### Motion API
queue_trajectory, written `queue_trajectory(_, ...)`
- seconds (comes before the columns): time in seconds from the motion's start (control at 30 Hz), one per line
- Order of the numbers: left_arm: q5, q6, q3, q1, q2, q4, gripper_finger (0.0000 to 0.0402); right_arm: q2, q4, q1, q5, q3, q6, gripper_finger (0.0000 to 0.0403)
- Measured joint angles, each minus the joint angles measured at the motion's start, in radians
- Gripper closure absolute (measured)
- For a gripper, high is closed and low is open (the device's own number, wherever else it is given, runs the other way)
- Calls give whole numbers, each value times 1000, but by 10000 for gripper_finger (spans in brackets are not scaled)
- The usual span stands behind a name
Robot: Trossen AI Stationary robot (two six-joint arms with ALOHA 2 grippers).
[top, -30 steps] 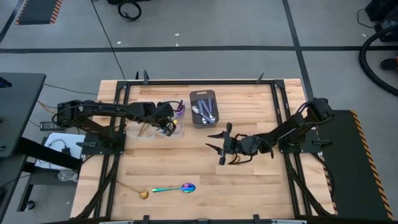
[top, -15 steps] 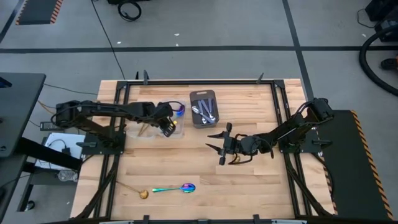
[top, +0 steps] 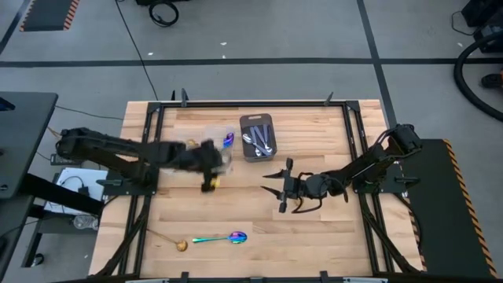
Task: Sort silverware by color (type)
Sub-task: Put the blue spoon into the right transparent bin
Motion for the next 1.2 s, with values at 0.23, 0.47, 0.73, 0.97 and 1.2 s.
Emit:
queue_trajectory(0.23, -2, -75, 0, -227, 53, 74, 269, 0, -6, 4, -53, 14, -4, 232)
queue_trajectory(0.47, 5, -324, -1, -363, 223, 69, 269, 0, -21, 3, -47, 18, -1, 232)
queue_trajectory(0.73, 3, -382, 87, -450, 368, 9, 269, 0, -24, 2, -10, 18, 3, 232)
queue_trajectory(0.97, -6, -423, 134, -493, 393, -3, 264, 0, -18, 2, -7, 18, 3, 232)
queue_trajectory(1.2, 12, -501, 136, -495, 394, 78, 200, 0, -22, 2, -7, 18, 3, 232)
